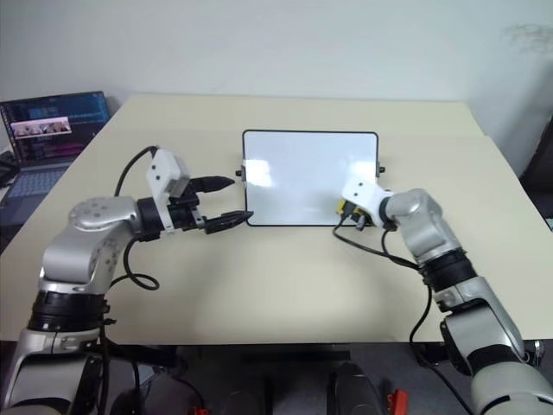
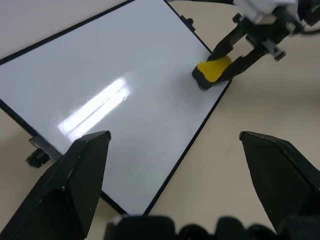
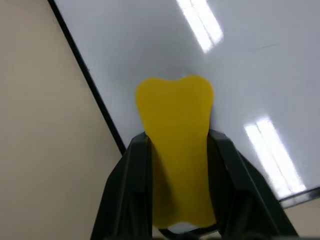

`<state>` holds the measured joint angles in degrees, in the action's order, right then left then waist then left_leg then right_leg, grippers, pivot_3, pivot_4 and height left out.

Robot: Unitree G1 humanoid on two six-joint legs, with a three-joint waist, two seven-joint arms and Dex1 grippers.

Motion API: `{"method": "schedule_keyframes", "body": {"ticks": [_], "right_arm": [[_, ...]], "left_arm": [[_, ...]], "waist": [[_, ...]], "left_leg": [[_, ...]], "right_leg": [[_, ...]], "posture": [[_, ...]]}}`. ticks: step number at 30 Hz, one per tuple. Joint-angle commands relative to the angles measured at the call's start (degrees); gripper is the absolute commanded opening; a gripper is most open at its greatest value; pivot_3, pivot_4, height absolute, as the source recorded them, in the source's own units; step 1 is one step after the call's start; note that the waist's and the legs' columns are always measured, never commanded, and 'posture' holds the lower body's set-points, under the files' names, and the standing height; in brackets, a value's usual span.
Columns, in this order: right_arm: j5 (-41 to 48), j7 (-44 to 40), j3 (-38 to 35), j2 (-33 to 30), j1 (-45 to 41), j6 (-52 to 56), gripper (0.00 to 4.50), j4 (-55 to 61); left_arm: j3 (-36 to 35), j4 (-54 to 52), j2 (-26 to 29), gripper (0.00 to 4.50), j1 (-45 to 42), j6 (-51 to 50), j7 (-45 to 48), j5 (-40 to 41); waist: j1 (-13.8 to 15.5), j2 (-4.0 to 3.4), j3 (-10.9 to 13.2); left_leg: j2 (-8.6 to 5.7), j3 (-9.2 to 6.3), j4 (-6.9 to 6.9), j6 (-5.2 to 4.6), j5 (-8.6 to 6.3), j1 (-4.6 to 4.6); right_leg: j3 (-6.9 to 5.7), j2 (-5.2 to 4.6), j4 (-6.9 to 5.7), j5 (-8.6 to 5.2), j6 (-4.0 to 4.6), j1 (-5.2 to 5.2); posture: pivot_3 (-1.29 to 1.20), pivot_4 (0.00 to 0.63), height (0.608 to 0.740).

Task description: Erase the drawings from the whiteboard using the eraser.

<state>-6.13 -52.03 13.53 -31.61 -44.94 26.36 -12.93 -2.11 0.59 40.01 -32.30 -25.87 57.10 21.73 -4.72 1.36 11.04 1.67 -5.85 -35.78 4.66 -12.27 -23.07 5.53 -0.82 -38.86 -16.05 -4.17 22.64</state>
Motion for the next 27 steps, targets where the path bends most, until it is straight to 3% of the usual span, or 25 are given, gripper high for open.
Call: {"method": "schedule_keyframes", "body": {"ticks": [1,7,14,19,27], "right_arm": [[7.01,-0.78,-9.17,-2.40,0.44,5.29,1.09,10.61],[12.84,3.04,-20.18,-6.93,4.04,15.89,1.09,17.53],[11.73,16.53,-31.55,-10.68,7.76,31.59,1.09,14.38],[11.83,19.16,-30.84,-13.33,12.11,37.67,1.09,9.64],[12.47,20.10,-27.74,-13.16,12.04,35.05,1.09,0.52]], "left_arm": [[-0.76,-2.52,-0.08,4.50,-1.97,-0.78,2.08,2.86],[3.66,-2.82,-4.11,4.50,-4.11,-1.46,4.77,4.13],[14.37,2.00,-14.15,4.50,-9.11,2.10,8.46,0.50],[20.15,8.92,-20.93,4.50,-11.85,7.18,9.69,-4.16],[20.21,12.07,-30.12,4.50,-12.06,12.54,4.48,-6.55]], "waist": [[0.07,-0.01,0.04],[0.62,-0.01,0.04],[1.76,-0.03,0.06],[1.66,-0.05,0.07],[0.96,-0.28,0.12]], "left_leg": [[0.00,0.00,0.03,0.02,-0.01,-0.04],[-0.02,-0.10,0.05,0.26,-0.20,-0.65],[-0.12,-0.10,0.00,0.29,-0.23,-0.73],[-0.17,-0.04,-0.01,0.28,-0.23,-0.73],[-0.19,0.10,-0.08,0.26,-0.24,-0.64]], "right_leg": [[-0.01,-0.01,-0.01,0.00,0.01,0.06],[-0.21,-0.10,0.02,-0.13,0.34,0.59],[-0.22,-0.16,0.02,-0.16,0.34,0.63],[-0.16,-0.19,0.09,-0.17,0.33,0.59],[0.01,-0.19,-0.02,-0.17,0.29,0.59]], "posture": [[0.00,0.150,0.740],[0.00,0.150,0.740],[0.00,0.150,0.740],[0.00,0.150,0.740],[0.00,0.150,0.740]]}}
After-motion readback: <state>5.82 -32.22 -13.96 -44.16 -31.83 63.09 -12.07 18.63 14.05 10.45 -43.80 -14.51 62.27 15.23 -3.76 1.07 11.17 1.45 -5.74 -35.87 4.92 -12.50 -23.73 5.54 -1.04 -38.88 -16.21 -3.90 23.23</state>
